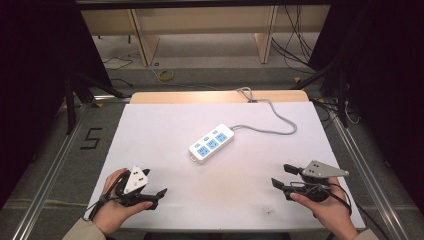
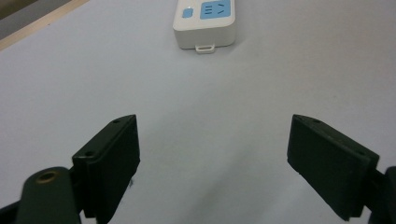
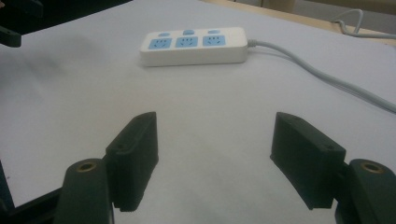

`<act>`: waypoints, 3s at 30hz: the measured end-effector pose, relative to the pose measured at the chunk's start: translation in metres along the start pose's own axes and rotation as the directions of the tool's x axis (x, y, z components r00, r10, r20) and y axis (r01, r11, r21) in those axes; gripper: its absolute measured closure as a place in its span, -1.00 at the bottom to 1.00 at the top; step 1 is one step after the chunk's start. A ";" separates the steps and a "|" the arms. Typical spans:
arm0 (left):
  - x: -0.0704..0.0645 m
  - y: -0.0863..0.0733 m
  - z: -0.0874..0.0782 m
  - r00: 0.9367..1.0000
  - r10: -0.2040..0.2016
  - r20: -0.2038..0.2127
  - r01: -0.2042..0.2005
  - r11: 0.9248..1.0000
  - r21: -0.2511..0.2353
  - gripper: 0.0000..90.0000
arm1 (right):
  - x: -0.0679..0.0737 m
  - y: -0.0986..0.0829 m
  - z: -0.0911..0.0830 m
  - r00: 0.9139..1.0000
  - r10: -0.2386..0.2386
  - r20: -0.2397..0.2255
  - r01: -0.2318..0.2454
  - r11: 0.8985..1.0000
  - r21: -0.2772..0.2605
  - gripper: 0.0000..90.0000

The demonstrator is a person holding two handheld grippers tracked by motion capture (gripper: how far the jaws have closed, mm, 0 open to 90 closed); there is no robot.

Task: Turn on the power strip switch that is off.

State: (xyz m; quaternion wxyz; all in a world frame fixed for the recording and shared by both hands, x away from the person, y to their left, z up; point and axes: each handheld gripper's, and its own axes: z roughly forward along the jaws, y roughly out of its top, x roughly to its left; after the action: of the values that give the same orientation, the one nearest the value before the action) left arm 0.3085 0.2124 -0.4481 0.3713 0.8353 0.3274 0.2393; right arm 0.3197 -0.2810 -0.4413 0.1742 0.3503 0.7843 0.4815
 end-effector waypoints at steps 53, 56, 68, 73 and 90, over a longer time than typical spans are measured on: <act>0.002 0.043 0.024 0.999 -0.043 -0.020 0.044 0.999 0.024 1.00 | 0.003 0.000 0.004 1.000 -0.002 0.005 0.002 1.000 0.006 -0.28; 0.003 0.048 0.029 0.999 -0.037 -0.019 0.038 0.999 0.025 1.00 | 0.003 0.000 0.004 1.000 -0.002 0.006 0.002 1.000 0.008 -0.28; 0.001 0.064 0.046 1.000 -0.021 -0.006 0.021 0.999 0.028 1.00 | 0.004 0.000 0.004 1.000 -0.004 0.004 0.004 1.000 0.006 -0.28; 0.000 0.067 0.050 1.000 -0.013 -0.003 0.013 0.999 0.033 1.00 | 0.004 0.000 0.004 1.000 -0.004 0.004 0.004 1.000 0.006 -0.28; 0.004 0.078 0.063 1.000 -0.020 0.007 0.019 0.998 0.052 1.00 | 0.004 0.000 0.004 1.000 -0.008 0.002 0.008 1.000 0.006 -0.28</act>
State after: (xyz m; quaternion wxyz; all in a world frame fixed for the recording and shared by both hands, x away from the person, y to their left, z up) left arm 0.3803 0.1460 -0.4259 0.3529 0.8424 0.3401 0.2239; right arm 0.3195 -0.2760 -0.4428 0.1761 0.3481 0.7869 0.4781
